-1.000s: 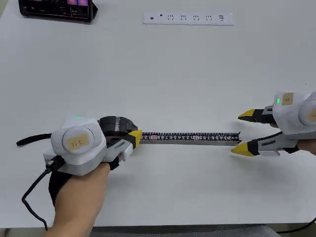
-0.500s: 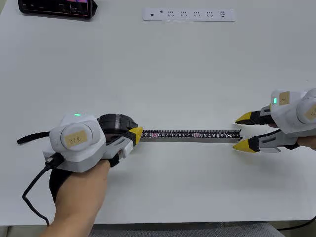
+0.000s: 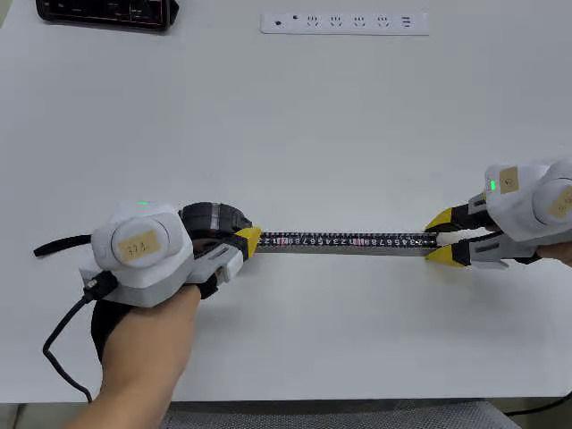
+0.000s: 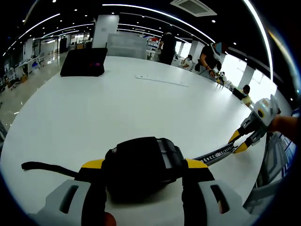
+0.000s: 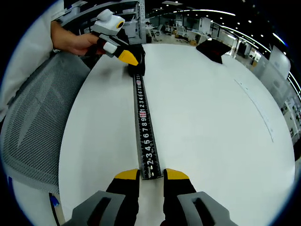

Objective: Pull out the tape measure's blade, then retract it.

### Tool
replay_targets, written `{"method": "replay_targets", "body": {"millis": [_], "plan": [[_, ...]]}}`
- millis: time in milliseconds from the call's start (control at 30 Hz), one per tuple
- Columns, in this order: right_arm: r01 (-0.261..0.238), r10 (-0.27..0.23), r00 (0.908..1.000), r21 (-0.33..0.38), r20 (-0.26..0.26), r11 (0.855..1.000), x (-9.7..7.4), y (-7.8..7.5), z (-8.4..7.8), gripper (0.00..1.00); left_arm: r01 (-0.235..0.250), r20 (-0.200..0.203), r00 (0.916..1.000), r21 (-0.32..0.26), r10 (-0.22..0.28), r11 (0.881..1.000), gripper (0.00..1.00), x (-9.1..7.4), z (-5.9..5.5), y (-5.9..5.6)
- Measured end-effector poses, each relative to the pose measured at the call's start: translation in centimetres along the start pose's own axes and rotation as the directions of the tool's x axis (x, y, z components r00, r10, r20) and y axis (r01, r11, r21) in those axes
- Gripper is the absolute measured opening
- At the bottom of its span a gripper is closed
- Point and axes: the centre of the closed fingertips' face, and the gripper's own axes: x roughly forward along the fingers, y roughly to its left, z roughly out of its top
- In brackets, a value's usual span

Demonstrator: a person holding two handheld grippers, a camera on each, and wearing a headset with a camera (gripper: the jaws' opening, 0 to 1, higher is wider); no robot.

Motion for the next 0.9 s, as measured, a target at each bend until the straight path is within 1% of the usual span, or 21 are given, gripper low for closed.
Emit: {"method": "replay_targets", "body": {"millis": [100,533,900], "plan": [[0.009,-0.009,0.9999,-0.013,-0.006,1.0,-0.07,-0.18,-0.03,0.13,0.002,0.001,1.0,-0.004,-0.002,1.0,0.61,0.03,-0.01,0.03],[0.014,-0.014,0.9998,-0.021,-0.015,1.0,-0.01,-0.32,-0.01,0.12,0.006,0.007,1.0,0.0,-0.006,1.0,0.6,0.1,-0.04,0.1],[0.013,-0.013,0.9998,-0.019,-0.015,1.0,-0.06,-0.38,-0.04,0.11,0.007,-0.004,1.0,0.007,-0.007,1.0,0.58,0.01,-0.16,0.02]]}}
